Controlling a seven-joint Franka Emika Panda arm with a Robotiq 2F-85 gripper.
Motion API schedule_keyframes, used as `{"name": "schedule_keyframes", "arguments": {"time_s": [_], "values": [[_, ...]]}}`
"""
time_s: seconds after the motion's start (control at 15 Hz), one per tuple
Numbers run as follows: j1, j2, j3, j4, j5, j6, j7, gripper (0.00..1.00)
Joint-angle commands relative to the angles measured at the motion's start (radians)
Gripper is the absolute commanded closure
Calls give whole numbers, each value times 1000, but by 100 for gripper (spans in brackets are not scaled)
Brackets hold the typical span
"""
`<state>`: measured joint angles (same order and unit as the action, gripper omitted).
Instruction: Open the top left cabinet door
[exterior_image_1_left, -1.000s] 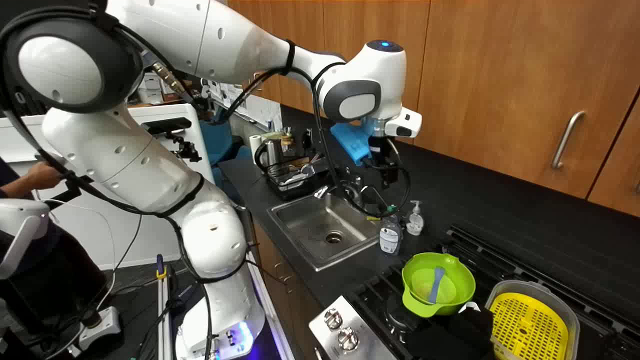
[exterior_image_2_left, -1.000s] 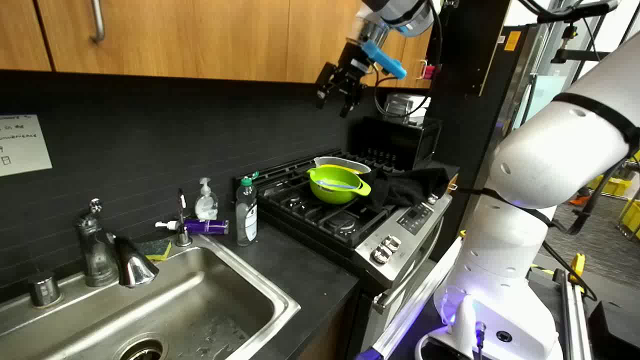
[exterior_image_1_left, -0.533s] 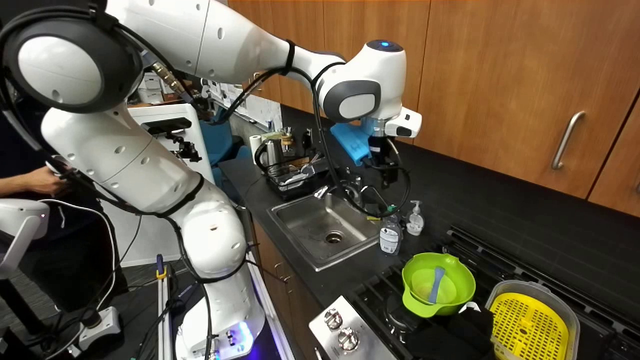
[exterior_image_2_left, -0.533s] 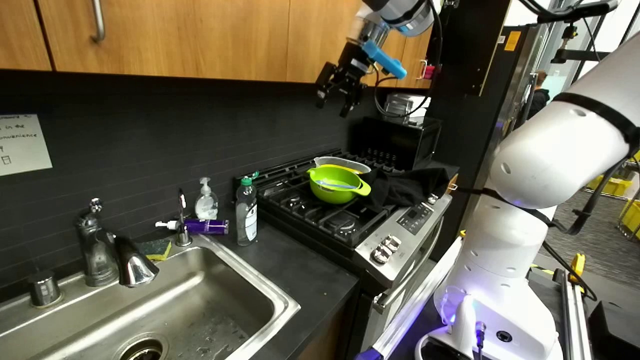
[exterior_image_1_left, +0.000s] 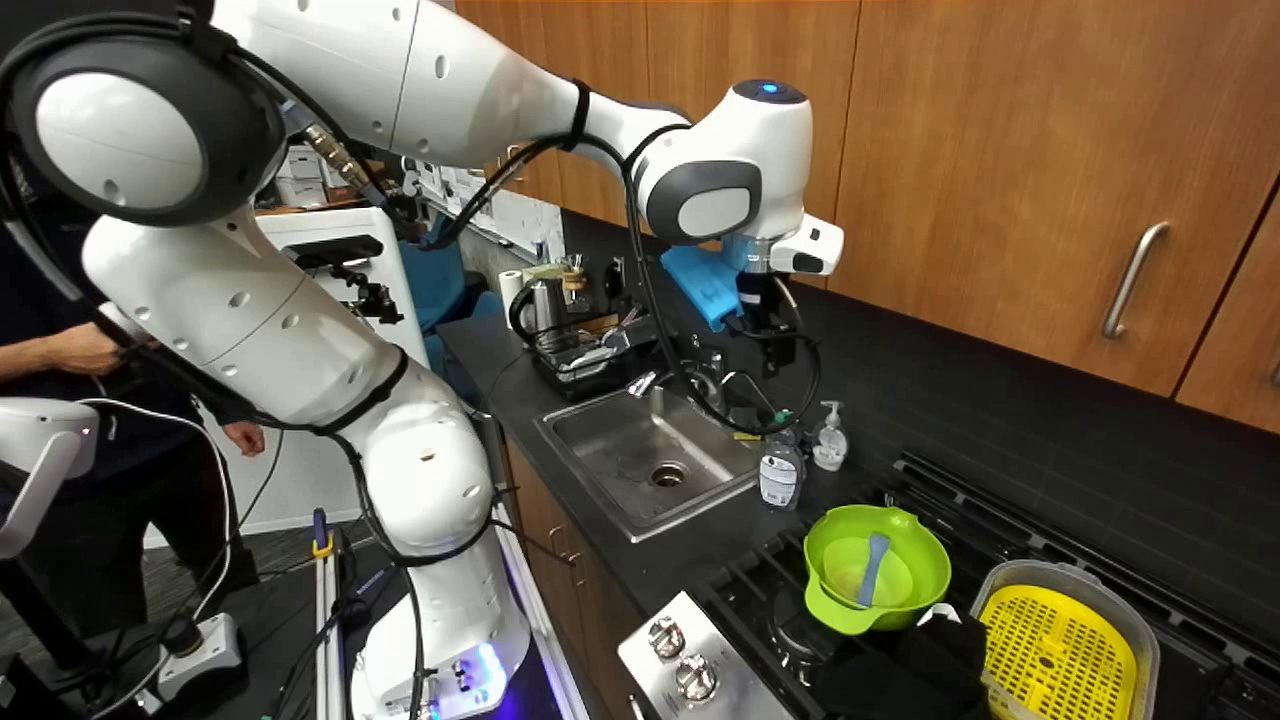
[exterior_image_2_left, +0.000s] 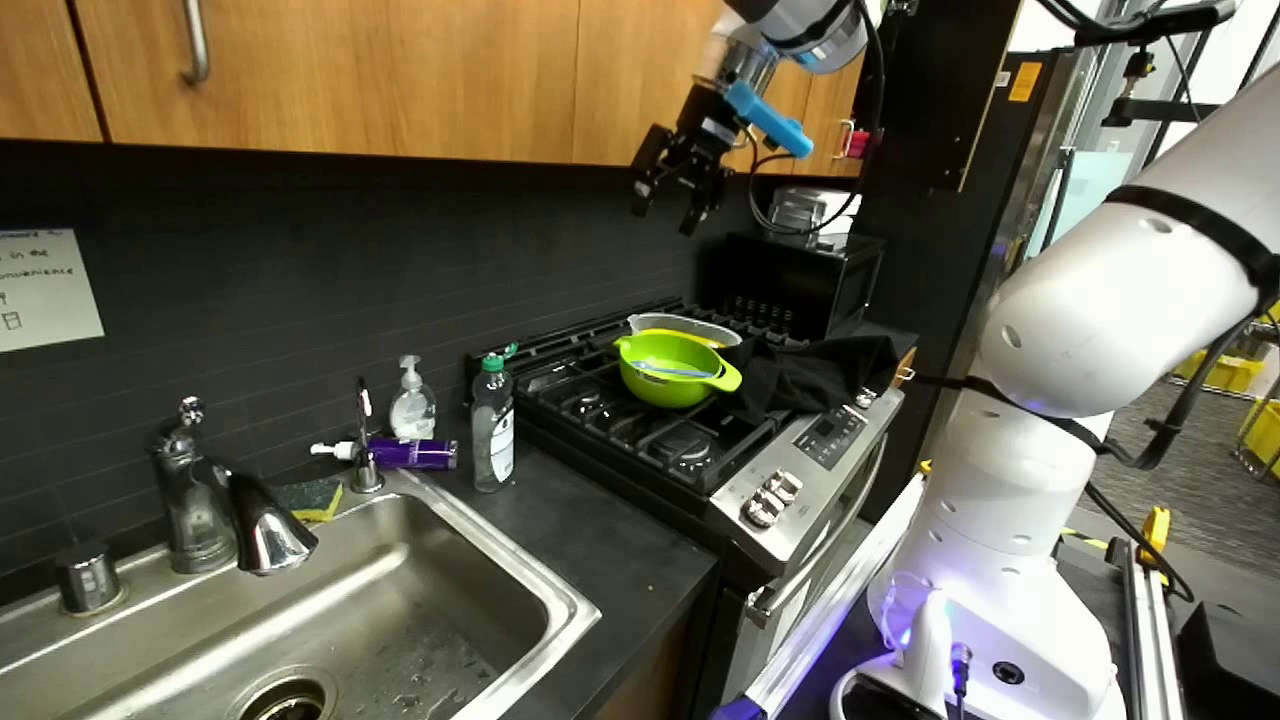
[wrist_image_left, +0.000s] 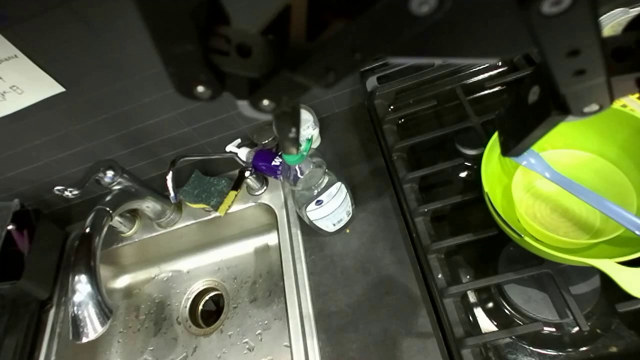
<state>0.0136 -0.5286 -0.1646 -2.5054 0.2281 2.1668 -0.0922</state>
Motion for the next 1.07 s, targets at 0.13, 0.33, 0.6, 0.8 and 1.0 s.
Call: {"name": "schedule_keyframes", "arguments": {"time_s": [0.13,0.33,0.6,0.8,1.0], "values": [[-55,-19,-10,-9,2,88,-26,0],[-115,-53,-65,0,2,201,-38,0],[-151,-100,-143,-26,28,390,-81,0],[-123,-111,-205,-45,24,531,-144,0],[-40,-99,-296,-55,33,550,-256,0]]}}
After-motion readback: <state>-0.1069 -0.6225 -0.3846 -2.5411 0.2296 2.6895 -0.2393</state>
